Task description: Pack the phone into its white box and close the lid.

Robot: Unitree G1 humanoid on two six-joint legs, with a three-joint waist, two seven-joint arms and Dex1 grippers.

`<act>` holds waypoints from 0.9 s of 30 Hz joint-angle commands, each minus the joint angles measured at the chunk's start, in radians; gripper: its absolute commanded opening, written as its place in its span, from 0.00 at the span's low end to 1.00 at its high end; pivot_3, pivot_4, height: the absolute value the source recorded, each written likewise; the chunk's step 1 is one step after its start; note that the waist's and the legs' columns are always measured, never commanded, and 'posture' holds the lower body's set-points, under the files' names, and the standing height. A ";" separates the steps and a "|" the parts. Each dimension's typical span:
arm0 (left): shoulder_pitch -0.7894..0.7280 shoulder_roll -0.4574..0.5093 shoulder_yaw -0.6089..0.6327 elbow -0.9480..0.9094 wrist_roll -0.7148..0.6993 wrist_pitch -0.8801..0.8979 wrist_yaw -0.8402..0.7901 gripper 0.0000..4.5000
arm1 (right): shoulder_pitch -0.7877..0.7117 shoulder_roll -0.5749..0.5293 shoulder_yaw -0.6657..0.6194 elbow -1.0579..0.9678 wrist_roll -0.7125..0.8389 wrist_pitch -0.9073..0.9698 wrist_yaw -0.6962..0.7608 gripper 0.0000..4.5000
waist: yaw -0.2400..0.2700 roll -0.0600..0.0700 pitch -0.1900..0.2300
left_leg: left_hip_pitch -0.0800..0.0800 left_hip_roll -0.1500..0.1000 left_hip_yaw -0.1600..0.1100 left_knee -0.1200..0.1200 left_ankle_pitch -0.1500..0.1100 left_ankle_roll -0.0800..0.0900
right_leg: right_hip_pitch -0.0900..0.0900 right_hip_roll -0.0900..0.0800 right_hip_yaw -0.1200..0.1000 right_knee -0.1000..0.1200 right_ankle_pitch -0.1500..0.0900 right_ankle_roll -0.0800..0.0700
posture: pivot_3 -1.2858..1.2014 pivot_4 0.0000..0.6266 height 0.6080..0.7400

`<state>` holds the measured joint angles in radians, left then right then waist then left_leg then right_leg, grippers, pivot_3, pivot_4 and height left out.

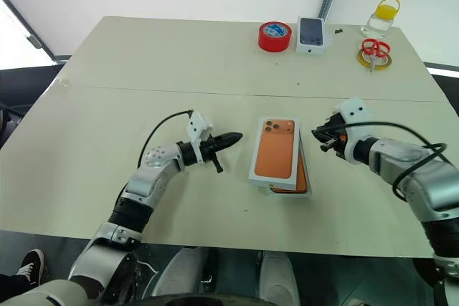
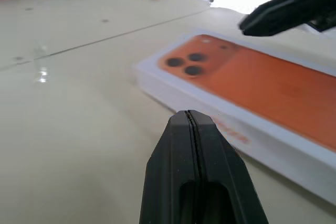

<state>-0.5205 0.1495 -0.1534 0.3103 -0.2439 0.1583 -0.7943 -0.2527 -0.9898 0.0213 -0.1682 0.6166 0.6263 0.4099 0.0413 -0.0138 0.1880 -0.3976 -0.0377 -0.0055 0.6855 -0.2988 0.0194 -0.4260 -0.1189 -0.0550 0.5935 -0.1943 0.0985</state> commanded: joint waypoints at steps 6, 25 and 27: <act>-0.069 -0.026 -0.054 0.104 0.071 0.035 0.013 0.00 | -0.002 0.051 0.019 -0.021 -0.176 -0.081 0.118 0.01 | -0.001 0.000 0.000 | 0.000 0.000 0.000 0.000 0.000 0.000 | 0.000 0.000 0.000 0.000 0.000 0.000 | 0.52 0.24 1.00; -0.070 -0.104 -0.114 0.074 0.082 0.084 -0.068 0.00 | 0.065 0.079 -0.029 -0.086 -0.286 -0.066 0.219 0.01 | -0.001 0.000 0.000 | 0.001 0.000 -0.001 0.000 0.000 0.000 | 0.001 0.000 0.000 0.000 0.000 0.000 | 0.52 0.24 1.00; -0.068 -0.105 -0.119 0.063 0.079 0.084 -0.074 0.00 | 0.073 0.079 -0.036 -0.090 -0.293 -0.066 0.225 0.01 | -0.001 0.000 0.000 | 0.001 0.000 0.000 0.000 0.000 0.000 | 0.001 0.000 0.000 0.000 0.000 0.000 | 0.52 0.24 1.00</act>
<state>-0.5912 0.0585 -0.2574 0.4171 -0.1565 0.2413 -0.8524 -0.1822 -0.9128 0.0225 -0.2210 0.3301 0.5633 0.6263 0.0406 -0.0139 0.1879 -0.3965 -0.0377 -0.0060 0.6857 -0.2988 0.0194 -0.4248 -0.1190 -0.0553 0.5935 -0.1943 0.0985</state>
